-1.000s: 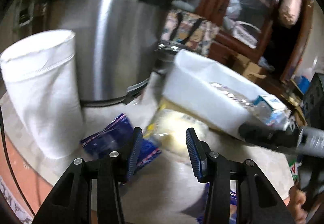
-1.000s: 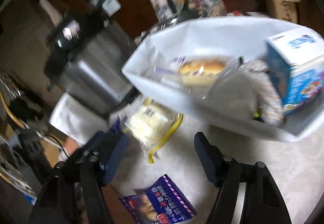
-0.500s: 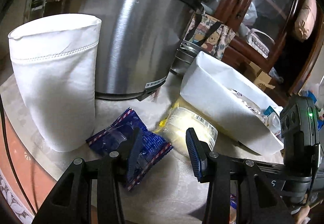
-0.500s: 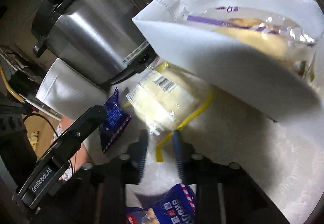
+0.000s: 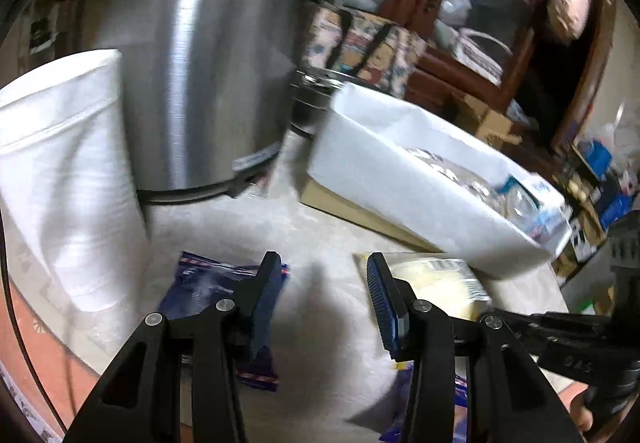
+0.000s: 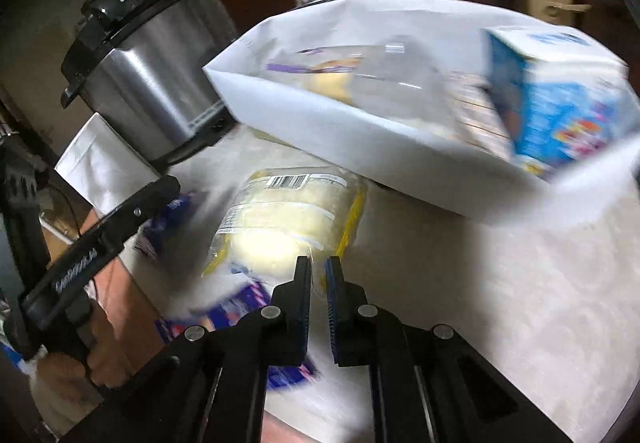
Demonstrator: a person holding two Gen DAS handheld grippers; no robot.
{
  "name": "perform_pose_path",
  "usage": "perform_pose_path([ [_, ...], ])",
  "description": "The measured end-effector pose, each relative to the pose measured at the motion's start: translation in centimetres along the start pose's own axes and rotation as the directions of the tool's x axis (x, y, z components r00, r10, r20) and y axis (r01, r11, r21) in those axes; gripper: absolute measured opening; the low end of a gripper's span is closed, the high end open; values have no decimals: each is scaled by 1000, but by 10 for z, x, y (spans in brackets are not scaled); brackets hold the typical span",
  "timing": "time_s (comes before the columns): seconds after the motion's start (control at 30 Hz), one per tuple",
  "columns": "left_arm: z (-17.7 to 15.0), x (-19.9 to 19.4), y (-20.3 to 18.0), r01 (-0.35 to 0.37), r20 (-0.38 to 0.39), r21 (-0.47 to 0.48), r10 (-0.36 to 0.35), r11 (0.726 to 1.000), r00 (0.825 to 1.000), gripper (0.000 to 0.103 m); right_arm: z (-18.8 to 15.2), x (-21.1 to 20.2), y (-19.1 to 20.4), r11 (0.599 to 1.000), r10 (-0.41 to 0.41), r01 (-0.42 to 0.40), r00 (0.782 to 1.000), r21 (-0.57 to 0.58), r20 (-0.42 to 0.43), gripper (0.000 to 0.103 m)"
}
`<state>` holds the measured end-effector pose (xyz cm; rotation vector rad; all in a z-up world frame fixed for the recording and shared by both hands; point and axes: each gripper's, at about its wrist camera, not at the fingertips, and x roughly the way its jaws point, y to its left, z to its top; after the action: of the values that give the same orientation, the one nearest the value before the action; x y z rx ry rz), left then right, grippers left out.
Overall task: Organize objects
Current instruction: 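Move the right gripper toward the yellow-clipped bread bag, then grasp the yellow-clipped bread bag with the right gripper and lift it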
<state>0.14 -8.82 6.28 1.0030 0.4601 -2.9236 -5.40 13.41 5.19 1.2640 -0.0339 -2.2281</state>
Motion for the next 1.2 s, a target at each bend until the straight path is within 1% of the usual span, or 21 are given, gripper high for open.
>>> perform_pose_path([
  [0.13, -5, 4, -17, 50, -28, 67, -49, 996, 998, 43, -13, -16, -31, 996, -40, 38, 999, 81, 29, 9],
  [0.17, -5, 6, -20, 57, -33, 78, -55, 995, 998, 43, -18, -27, -33, 994, -51, 47, 998, 98, 39, 9],
  [0.27, -7, 8, -28, 61, -43, 109, -57, 992, 997, 43, -21, -44, -49, 986, -94, 82, 993, 147, 78, 9],
  [0.33, -9, 10, -32, 54, -51, 130, -48, 990, 998, 43, -22, -51, -55, 978, -123, 105, 988, 179, 93, 14],
  [0.37, -10, 11, -34, 49, -54, 141, -41, 989, 998, 43, -20, -55, -58, 972, -145, 122, 984, 202, 105, 20],
  [0.4, -11, 12, -37, 40, -58, 155, -31, 987, 998, 43, -18, -57, -57, 967, -160, 133, 981, 216, 114, 30],
  [0.43, -12, 14, -38, 36, -61, 165, -26, 986, 998, 43, -16, -60, -56, 967, -156, 123, 978, 224, 136, 35],
  [0.5, -13, 15, -42, 36, -66, 179, -24, 983, 997, 43, -14, -68, -48, 976, -117, 76, 974, 205, 194, 54],
  [0.53, -14, 15, -43, 38, -69, 188, -25, 981, 997, 43, -13, -73, -40, 983, -98, 57, 968, 176, 232, 57],
  [0.6, -14, 16, -45, 34, -70, 199, -21, 979, 997, 43, -11, -81, -26, 994, -86, 61, 955, 95, 286, 72],
  [0.67, -14, 16, -46, 30, -72, 205, -16, 978, 997, 43, -5, -74, -4, 990, -127, 137, 944, -13, 304, 77],
  [0.73, -14, 17, -46, 34, -76, 205, -18, 978, 997, 43, 1, -62, 10, 977, -167, 197, 945, -81, 280, 77],
  [0.77, -15, 16, -46, 34, -76, 206, -18, 978, 997, 43, 5, -52, 15, 972, -170, 204, 953, -116, 249, 77],
  [0.8, -15, 16, -47, 34, -75, 209, -19, 977, 997, 43, 7, -41, 18, 971, -159, 191, 964, -141, 213, 77],
  [0.87, -15, 15, -48, 38, -74, 213, -23, 976, 997, 43, 7, -24, 18, 973, -150, 172, 978, -156, 145, 77],
  [0.9, -15, 15, -48, 38, -74, 214, -23, 976, 997, 43, 5, -16, 16, 972, -154, 171, 982, -161, 111, 77],
  [0.93, -15, 16, -48, 34, -76, 217, -17, 976, 997, 43, 4, -8, 16, 963, -190, 204, 977, -173, 93, 77],
  [0.97, -15, 16, -48, 29, -78, 218, -12, 976, 997, 44, 2, -3, 18, 954, -218, 233, 971, -191, 95, 79],
  [1.03, -16, 18, -48, 21, -84, 218, -3, 976, 996, 43, -1, 0, 20, 950, -218, 234, 971, -205, 97, 81],
  [1.1, -16, 18, -48, 20, -87, 216, -1, 976, 996, 43, -3, 4, 20, 954, -219, 235, 971, -189, 99, 84],
  [1.2, -16, 17, -48, 20, -85, 219, -2, 975, 996, 43, -7, 6, 22, 948, -231, 249, 967, -198, 109, 82],
])
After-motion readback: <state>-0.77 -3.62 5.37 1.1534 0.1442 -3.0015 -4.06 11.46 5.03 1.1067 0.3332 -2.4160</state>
